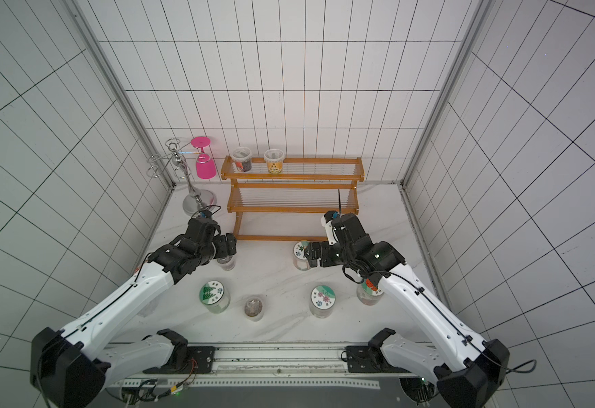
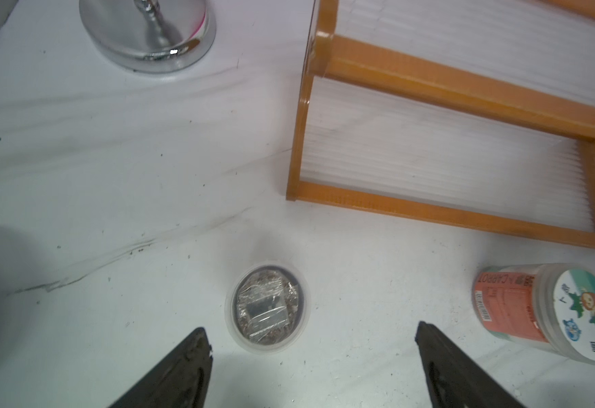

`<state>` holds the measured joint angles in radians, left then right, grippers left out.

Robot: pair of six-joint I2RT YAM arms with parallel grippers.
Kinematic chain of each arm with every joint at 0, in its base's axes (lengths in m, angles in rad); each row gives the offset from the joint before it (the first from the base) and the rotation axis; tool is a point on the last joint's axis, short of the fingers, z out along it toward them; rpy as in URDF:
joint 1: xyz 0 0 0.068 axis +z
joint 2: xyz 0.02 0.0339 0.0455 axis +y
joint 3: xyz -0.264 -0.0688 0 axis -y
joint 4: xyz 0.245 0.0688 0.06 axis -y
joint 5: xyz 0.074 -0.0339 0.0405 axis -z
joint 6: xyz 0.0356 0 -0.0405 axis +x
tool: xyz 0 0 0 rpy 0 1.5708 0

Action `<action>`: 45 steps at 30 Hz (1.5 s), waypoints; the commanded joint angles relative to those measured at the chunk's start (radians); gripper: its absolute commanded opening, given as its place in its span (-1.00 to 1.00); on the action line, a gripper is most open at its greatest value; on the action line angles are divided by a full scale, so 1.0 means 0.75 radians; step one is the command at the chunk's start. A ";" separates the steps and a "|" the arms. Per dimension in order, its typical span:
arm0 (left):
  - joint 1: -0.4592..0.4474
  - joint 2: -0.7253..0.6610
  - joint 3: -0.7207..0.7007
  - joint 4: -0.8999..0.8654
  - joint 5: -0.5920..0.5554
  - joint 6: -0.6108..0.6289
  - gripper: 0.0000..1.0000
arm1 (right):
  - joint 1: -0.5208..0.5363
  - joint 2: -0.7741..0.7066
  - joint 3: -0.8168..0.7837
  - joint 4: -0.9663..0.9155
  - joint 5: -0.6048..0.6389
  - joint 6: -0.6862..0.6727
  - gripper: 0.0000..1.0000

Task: Place the seed container on the shelf
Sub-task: Pick up the seed jar at the center of the board.

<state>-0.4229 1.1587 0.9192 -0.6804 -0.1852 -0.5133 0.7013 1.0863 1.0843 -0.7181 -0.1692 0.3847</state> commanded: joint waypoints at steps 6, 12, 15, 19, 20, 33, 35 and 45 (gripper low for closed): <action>0.066 0.192 0.027 -0.096 0.060 -0.052 0.86 | 0.047 0.024 -0.043 0.062 -0.002 -0.047 0.91; 0.085 0.390 0.114 -0.168 0.077 -0.054 0.85 | 0.054 0.013 -0.061 0.073 -0.003 -0.057 0.91; 0.089 0.440 0.121 -0.154 0.071 -0.060 0.86 | 0.057 0.006 -0.071 0.080 -0.002 -0.059 0.91; 0.095 0.482 0.127 -0.128 0.082 -0.066 0.84 | 0.057 0.000 -0.081 0.081 0.005 -0.061 0.91; 0.097 0.492 0.132 -0.126 0.085 -0.068 0.83 | 0.057 0.000 -0.082 0.080 0.005 -0.061 0.91; 0.108 0.567 0.133 -0.084 0.087 -0.048 0.33 | 0.057 -0.004 -0.090 0.082 0.009 -0.063 0.91; 0.108 0.560 0.135 -0.086 0.095 -0.042 0.20 | 0.057 -0.009 -0.094 0.084 0.007 -0.067 0.91; -0.004 0.374 0.241 -0.308 0.073 0.067 0.12 | 0.057 -0.071 -0.107 0.167 -0.069 -0.142 0.91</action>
<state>-0.3882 1.5120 1.0363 -0.8467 -0.1223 -0.5098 0.7353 1.0622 1.0359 -0.6407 -0.1909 0.3145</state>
